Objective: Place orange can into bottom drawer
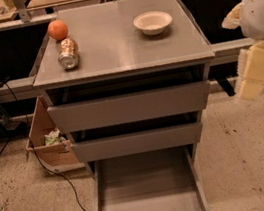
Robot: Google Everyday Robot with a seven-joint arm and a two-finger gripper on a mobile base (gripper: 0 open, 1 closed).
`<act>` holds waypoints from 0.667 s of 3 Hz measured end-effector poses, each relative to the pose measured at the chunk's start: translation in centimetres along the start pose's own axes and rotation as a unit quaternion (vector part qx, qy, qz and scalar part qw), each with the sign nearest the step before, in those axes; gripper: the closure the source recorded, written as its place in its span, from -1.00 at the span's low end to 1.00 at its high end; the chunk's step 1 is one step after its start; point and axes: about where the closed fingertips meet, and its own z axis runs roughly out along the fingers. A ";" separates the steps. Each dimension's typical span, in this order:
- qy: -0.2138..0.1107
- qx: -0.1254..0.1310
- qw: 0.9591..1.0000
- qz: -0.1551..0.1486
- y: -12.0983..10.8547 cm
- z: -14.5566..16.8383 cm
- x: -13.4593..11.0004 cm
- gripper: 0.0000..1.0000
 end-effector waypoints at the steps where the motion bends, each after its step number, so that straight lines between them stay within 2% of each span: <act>1: -0.042 0.004 0.999 0.010 -2.6 2.9 -3.6 -1.00; 2: -0.076 0.016 0.997 0.022 -5.8 5.5 -7.7 -1.00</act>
Offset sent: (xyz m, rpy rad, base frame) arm 0.1539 0.1136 -0.0224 0.2360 -0.1178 -0.0369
